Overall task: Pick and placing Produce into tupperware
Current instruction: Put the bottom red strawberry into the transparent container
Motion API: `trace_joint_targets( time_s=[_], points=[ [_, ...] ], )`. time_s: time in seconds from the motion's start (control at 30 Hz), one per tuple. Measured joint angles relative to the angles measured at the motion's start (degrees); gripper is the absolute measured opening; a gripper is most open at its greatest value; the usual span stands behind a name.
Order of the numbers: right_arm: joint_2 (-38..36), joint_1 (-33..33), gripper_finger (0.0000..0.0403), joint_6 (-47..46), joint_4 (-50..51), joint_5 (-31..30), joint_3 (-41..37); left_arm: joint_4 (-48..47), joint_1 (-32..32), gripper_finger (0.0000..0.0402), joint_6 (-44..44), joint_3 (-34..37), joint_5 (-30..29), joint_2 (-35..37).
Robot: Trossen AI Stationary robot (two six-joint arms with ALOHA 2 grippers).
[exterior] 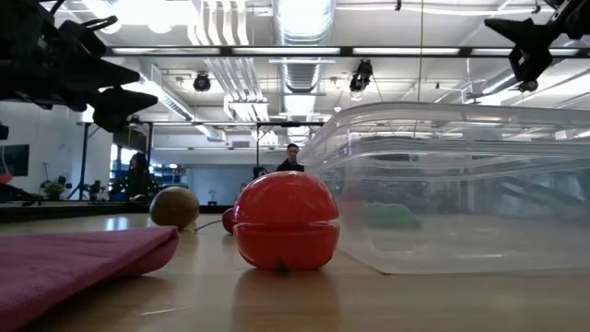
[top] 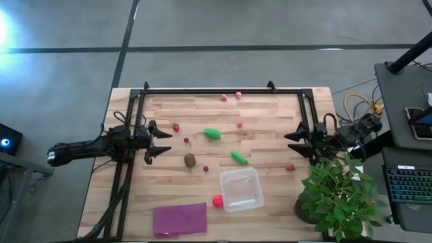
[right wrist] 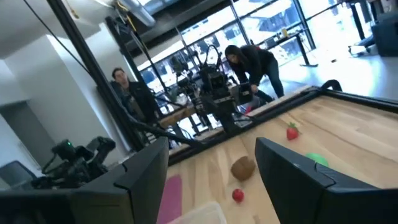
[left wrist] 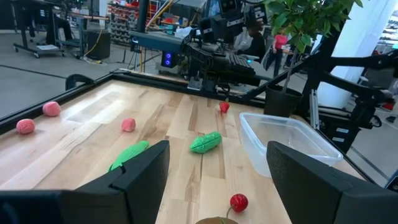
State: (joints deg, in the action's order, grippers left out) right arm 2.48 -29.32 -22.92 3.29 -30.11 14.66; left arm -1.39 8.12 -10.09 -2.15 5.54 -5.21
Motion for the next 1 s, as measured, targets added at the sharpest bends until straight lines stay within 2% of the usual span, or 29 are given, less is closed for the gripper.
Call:
trace_joint_targets(
  time_s=[0.13,0.2,0.27,0.33,0.47,0.53,0.6,0.73,0.9,1.0],
  points=[
    [0.0,0.0,0.0233,0.1,-0.4,0.0,2.9,0.0,0.0,0.0255,0.0,0.0,0.0,0.0],
    [0.3,0.0,0.0233,3.1,-1.4,-2.0,3.9,0.0,0.0,0.0255,0.0,0.0,0.0,0.0],
    [0.9,0.0,0.0233,6.0,-2.7,-8.3,4.6,0.0,0.0,0.0255,0.0,0.0,0.0,0.0],
    [2.0,0.0,0.0233,6.7,-2.9,-18.3,4.9,0.0,0.0,0.0255,0.0,0.0,0.0,0.0],
    [4.5,0.0,0.0233,-0.8,-1.8,-38.2,4.6,0.0,0.0,0.0255,0.0,0.0,0.0,0.0],
    [5.2,0.0,0.0233,-5.0,-1.6,-41.3,4.6,0.0,0.0,0.0255,0.0,0.0,0.0,0.0],
    [5.2,0.0,0.0233,-7.2,-1.5,-40.2,4.6,0.0,0.0,0.0255,0.0,0.0,0.0,0.0],
    [5.0,0.0,0.0233,-9.4,-0.7,-32.5,5.4,0.0,0.0,0.0255,0.0,0.0,0.0,0.0],
    [5.0,0.2,0.0233,-15.6,1.2,-30.5,8.1,0.0,0.0,0.0255,0.0,0.0,0.0,0.0],
    [4.7,0.6,0.0233,-14.7,0.6,-23.1,10.0,0.0,0.0,0.0255,0.0,0.0,0.0,0.0]
  ],
)
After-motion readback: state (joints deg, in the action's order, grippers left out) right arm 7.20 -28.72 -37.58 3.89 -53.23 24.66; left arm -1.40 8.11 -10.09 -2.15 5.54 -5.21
